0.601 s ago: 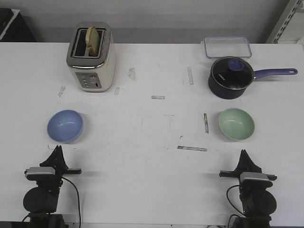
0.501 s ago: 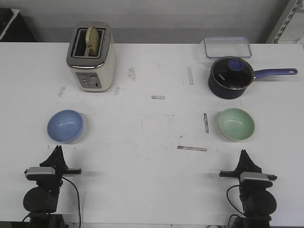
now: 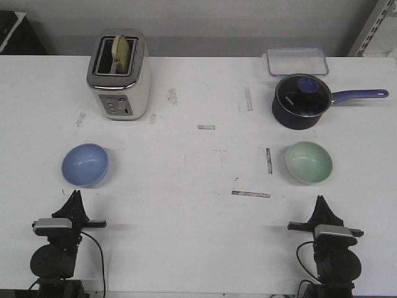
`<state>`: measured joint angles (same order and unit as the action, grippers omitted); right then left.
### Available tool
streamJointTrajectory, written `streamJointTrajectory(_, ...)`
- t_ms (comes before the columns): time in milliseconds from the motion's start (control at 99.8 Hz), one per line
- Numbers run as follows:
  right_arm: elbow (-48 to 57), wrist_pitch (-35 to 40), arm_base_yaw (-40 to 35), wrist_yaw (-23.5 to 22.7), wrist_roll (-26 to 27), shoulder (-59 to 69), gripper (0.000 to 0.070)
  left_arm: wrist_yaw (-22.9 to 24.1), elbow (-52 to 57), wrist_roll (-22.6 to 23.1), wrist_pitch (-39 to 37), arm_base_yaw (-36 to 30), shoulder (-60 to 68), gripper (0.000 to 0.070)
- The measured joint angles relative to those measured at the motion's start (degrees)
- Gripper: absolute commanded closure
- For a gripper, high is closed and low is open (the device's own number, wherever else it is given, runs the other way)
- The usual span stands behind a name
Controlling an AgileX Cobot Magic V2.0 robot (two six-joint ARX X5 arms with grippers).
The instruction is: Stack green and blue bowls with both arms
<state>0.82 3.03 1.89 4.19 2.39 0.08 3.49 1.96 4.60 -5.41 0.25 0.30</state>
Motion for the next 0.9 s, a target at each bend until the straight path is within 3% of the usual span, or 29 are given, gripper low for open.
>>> streamJointTrajectory(431,0.0,-0.63,0.02,0.42,0.0,0.0,0.0693,0.0,0.0,0.0,0.0,0.0,0.0,0.0697)
streamJointTrajectory(661,0.48,-7.89,0.02,0.44,0.07,0.02,0.0693,0.0,0.0,0.0,0.0,0.0,0.0,0.0698)
streamJointTrajectory(902,16.63,-3.39,0.02,0.37,0.02,6.25,0.0693,0.0,0.0,0.0,-0.02,0.0,0.0,0.0698)
